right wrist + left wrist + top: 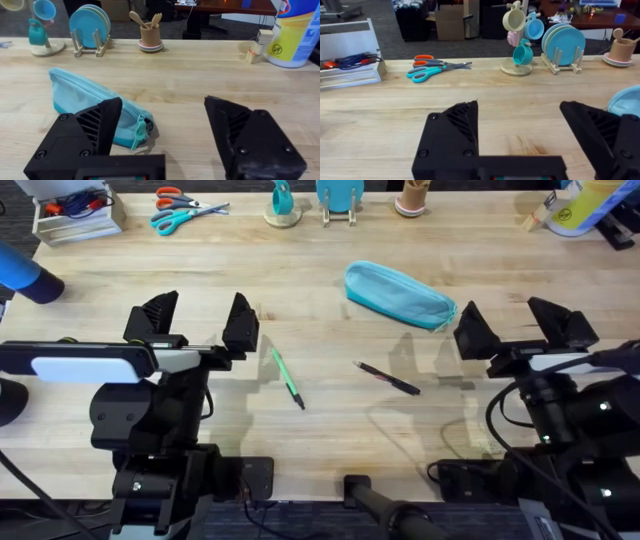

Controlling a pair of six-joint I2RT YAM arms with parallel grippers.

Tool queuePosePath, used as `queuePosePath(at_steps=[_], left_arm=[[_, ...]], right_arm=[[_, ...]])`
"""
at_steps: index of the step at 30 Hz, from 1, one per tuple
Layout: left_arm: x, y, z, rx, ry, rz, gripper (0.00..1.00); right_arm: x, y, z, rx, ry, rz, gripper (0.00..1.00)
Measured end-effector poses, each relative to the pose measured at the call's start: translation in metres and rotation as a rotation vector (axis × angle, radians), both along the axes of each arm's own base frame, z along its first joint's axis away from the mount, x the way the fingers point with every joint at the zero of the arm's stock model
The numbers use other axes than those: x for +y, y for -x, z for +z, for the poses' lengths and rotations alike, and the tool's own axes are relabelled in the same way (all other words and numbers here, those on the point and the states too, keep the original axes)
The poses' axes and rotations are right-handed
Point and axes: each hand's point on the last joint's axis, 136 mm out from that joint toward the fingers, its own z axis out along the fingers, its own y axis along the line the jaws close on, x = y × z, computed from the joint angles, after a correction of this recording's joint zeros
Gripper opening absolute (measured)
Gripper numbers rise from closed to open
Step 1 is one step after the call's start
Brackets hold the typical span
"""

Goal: Unzip the bag, pick up the pens from the table one at a time and place them inside, then zip the bag closed.

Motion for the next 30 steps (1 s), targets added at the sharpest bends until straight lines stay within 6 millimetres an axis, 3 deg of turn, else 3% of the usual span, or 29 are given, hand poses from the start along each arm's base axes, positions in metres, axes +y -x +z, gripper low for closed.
queuePosePath(at_steps=[14, 19, 21, 24, 27, 30], left_arm=[[-0.003, 0.000, 0.000, 0.002, -0.008, -0.020, 0.991], [-0.009, -0.001, 0.004, 0.023, -0.007, -0.052, 0.991], [-0.011, -0.003, 0.014, 0.036, -0.007, -0.062, 0.991], [-0.016, -0.009, 0.037, 0.050, -0.007, -0.093, 0.991], [-0.025, -0.021, 0.060, 0.075, -0.024, -0.149, 0.991], [-0.038, -0.037, 0.078, 0.106, -0.061, -0.230, 0.991]], right_arm=[[-0.005, 0.001, -0.002, 0.015, 0.003, -0.030, 0.996], [-0.015, 0.009, -0.007, 0.140, 0.015, -0.089, 0.996], [-0.020, 0.012, 0.002, 0.178, 0.021, -0.113, 0.996], [-0.024, 0.012, 0.033, 0.205, 0.027, -0.136, 0.996], [-0.026, 0.008, 0.066, 0.233, 0.032, -0.149, 0.996], [-0.027, 0.000, 0.086, 0.295, 0.037, -0.151, 0.996]])
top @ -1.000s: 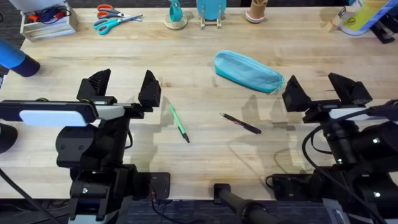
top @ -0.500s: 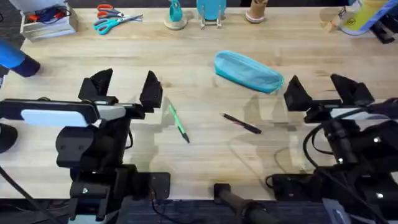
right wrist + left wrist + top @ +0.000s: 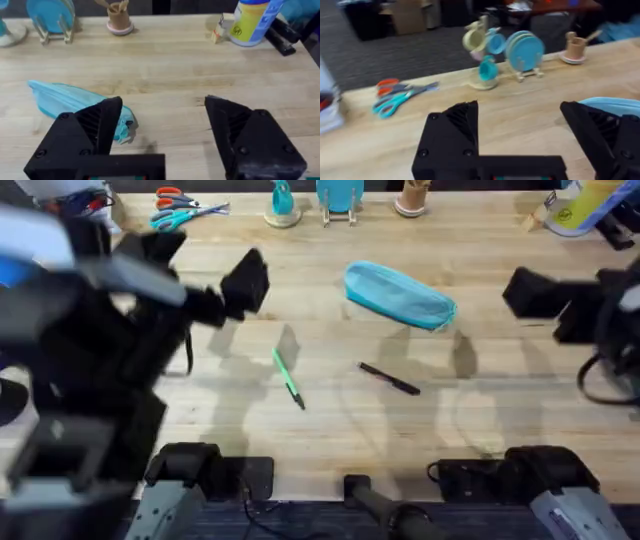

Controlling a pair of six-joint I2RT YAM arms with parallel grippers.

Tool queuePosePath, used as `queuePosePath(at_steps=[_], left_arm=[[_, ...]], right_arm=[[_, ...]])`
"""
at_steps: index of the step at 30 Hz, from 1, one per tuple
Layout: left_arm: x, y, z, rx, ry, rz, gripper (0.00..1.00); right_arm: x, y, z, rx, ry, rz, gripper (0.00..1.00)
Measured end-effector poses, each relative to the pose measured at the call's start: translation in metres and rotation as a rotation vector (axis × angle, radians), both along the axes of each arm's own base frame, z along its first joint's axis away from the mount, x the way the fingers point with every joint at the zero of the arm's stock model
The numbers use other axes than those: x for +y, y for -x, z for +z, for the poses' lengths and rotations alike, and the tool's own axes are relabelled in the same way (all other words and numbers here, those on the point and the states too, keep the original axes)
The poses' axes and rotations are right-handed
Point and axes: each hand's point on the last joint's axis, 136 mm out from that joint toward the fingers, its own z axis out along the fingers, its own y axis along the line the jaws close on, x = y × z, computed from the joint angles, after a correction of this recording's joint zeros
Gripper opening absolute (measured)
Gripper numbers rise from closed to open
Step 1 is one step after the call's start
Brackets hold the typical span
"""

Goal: Unzip the bag, pick up the pens from the table one at a time and place them inside, then zip the bag closed.

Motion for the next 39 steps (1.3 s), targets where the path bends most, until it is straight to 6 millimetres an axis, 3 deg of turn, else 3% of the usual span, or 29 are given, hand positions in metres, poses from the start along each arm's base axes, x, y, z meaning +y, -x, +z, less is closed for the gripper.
queuePosePath(at_steps=[7, 12, 18, 24, 31, 39], left_arm=[[-0.040, -0.045, 0.047, 0.023, -0.053, -0.259, 0.992], [-0.067, -0.065, 0.065, 0.101, -0.021, -0.447, 0.993], [-0.093, -0.065, 0.055, 0.248, -0.010, -0.608, 0.993], [-0.114, -0.052, 0.051, 0.190, -0.164, -0.767, 0.993], [-0.118, -0.046, 0.047, 0.025, -0.397, -0.873, 0.992], [-0.121, -0.051, 0.022, -0.016, -0.506, -0.956, 0.994]], right_arm=[[0.006, -0.021, 0.029, 0.135, -0.015, 0.033, 0.996], [0.019, -0.026, 0.046, 0.197, -0.050, 0.096, 0.996], [0.026, -0.021, 0.057, 0.238, -0.072, 0.132, 0.996], [0.029, -0.016, 0.053, 0.264, -0.084, 0.149, 0.996], [0.035, -0.016, 0.052, 0.266, -0.100, 0.177, 0.996], [0.036, -0.016, 0.052, 0.266, -0.104, 0.183, 0.996]])
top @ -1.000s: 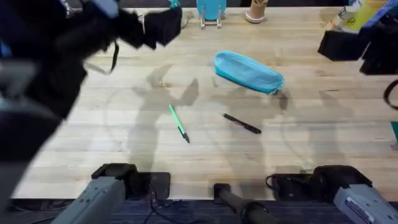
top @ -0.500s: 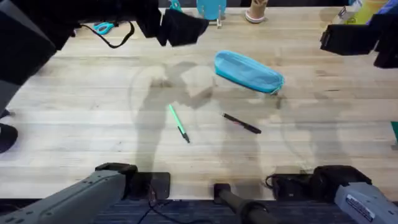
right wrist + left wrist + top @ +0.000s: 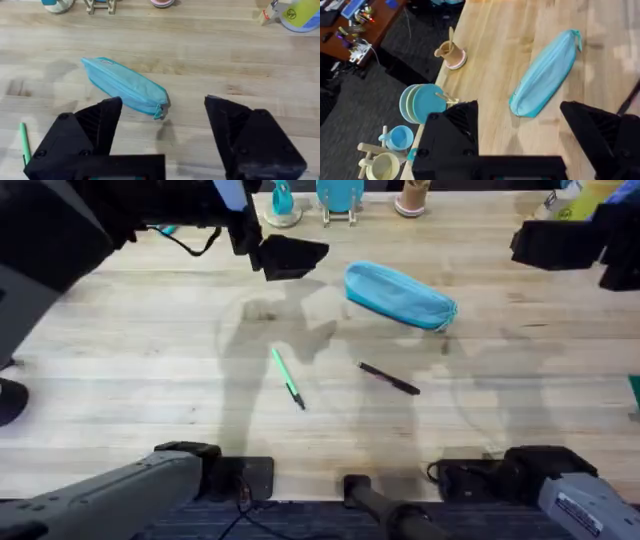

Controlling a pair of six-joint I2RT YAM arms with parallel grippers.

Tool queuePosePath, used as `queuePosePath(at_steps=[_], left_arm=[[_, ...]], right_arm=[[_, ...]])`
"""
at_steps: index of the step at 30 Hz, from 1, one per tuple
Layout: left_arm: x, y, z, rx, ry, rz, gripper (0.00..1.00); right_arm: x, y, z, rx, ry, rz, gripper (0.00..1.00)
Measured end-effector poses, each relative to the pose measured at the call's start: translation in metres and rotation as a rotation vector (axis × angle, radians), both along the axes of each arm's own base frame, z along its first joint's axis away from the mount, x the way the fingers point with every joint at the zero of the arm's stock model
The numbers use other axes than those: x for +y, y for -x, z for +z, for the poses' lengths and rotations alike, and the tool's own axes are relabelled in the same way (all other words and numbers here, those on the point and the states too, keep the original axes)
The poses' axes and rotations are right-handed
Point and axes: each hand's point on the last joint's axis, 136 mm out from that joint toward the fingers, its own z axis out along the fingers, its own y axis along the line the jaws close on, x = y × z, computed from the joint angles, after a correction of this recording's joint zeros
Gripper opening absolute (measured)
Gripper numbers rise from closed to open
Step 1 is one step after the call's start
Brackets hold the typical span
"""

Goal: Unzip the bag, pick up the pens from the table one at a time and place them inside, then zip the bag closed.

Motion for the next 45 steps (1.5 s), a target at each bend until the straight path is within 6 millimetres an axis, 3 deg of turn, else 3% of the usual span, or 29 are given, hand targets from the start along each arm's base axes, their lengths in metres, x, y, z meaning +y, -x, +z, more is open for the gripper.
queuePosePath(at_steps=[10, 16, 29, 35, 45], left_arm=[[0.000, 0.007, -0.007, 0.021, -0.015, -0.023, 0.994], [0.001, -0.001, -0.015, 0.012, -0.039, -0.016, 0.994], [-0.017, -0.062, -0.076, 0.002, 0.049, -0.121, 0.993], [-0.027, -0.069, -0.098, 0.022, 0.127, -0.196, 0.992], [-0.050, -0.063, -0.137, 0.130, 0.177, -0.270, 0.992]], right_arm=[[0.000, 0.000, 0.000, 0.000, -0.001, 0.001, 0.996], [0.000, 0.000, 0.000, 0.000, -0.001, 0.001, 0.996], [0.000, 0.000, 0.000, -0.002, -0.001, 0.001, 0.996], [0.000, 0.000, 0.000, -0.002, -0.001, 0.001, 0.996], [0.000, 0.000, 0.000, -0.002, -0.001, 0.001, 0.997]])
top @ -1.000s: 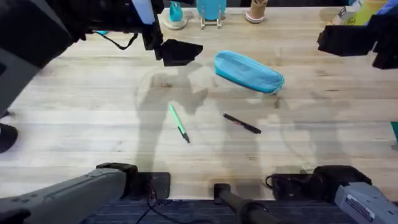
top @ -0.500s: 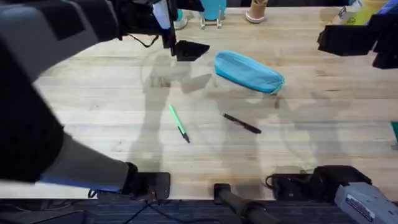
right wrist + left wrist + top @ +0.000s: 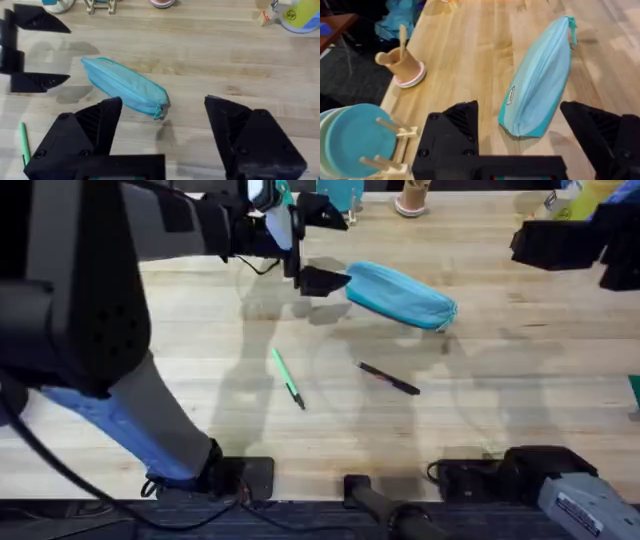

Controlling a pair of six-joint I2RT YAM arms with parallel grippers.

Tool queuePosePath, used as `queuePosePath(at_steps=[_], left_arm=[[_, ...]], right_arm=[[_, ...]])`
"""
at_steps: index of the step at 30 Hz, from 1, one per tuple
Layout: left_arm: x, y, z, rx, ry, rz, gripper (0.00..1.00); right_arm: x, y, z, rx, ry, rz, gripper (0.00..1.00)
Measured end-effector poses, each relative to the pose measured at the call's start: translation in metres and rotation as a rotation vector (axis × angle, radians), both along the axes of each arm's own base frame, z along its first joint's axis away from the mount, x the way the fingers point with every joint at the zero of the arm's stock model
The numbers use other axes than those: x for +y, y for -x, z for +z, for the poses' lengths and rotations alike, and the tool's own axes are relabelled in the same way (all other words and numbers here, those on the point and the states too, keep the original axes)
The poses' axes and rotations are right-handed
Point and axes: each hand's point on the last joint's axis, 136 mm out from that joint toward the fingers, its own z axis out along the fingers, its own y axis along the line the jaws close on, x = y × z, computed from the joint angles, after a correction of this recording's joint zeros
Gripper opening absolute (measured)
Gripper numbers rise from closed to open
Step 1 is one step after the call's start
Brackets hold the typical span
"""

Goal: Unzip the bag, pick up the pens from the table one at a time and place them inside, then zip the bag closed.

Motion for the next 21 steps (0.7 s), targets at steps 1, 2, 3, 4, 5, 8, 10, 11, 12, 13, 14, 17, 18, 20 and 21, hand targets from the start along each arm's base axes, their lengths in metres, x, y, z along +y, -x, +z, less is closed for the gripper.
queuePosePath(at_steps=[1, 2, 3, 4, 5, 8, 10, 11, 12, 13, 14, 17, 18, 20, 21], left_arm=[[-0.002, 0.000, -0.003, 0.002, 0.001, -0.006, 0.992], [-0.004, 0.000, -0.006, 0.004, 0.001, -0.010, 0.992], [-0.006, 0.000, -0.008, 0.005, 0.001, -0.015, 0.993], [-0.008, 0.000, -0.010, 0.002, 0.002, -0.019, 0.992], [-0.010, 0.000, -0.011, -0.001, 0.004, -0.023, 0.993], [-0.016, -0.002, -0.012, -0.015, 0.013, -0.032, 0.992], [-0.020, -0.001, -0.015, -0.003, 0.016, -0.038, 0.992], [-0.022, 0.000, -0.017, 0.005, 0.016, -0.043, 0.992], [-0.024, 0.001, -0.019, 0.014, 0.016, -0.046, 0.992], [-0.026, 0.002, -0.021, 0.025, 0.016, -0.051, 0.992], [-0.028, 0.003, -0.023, 0.034, 0.015, -0.054, 0.992], [-0.035, 0.007, -0.029, 0.055, 0.012, -0.067, 0.992], [-0.036, 0.008, -0.030, 0.059, 0.010, -0.070, 0.992], [-0.040, 0.010, -0.031, 0.062, 0.006, -0.076, 0.993], [-0.042, 0.011, -0.032, 0.062, 0.004, -0.078, 0.996]], right_arm=[[0.000, 0.000, 0.000, 0.000, 0.000, 0.000, 0.996], [0.000, 0.000, 0.000, 0.000, 0.000, 0.000, 0.996], [0.000, 0.000, 0.000, 0.000, 0.000, 0.000, 0.996], [0.000, 0.000, 0.000, 0.000, 0.000, 0.000, 0.996], [0.000, 0.000, 0.000, 0.000, 0.000, 0.000, 0.996], [0.000, 0.000, 0.000, 0.000, 0.000, 0.000, 0.996], [0.000, 0.000, 0.000, 0.000, 0.000, 0.000, 0.996], [0.000, 0.000, 0.000, 0.000, 0.000, 0.000, 0.996], [0.000, 0.000, 0.000, 0.000, 0.000, 0.000, 0.996], [0.000, 0.000, 0.000, 0.000, 0.000, 0.000, 0.996], [0.000, 0.000, 0.000, 0.000, 0.000, 0.000, 0.996], [0.000, 0.000, 0.000, 0.000, 0.000, 0.000, 0.996], [0.000, 0.000, 0.000, 0.000, 0.000, 0.000, 0.996], [0.000, 0.000, 0.000, 0.000, 0.000, 0.000, 0.997], [0.000, 0.000, 0.000, 0.000, 0.000, 0.000, 0.996]])
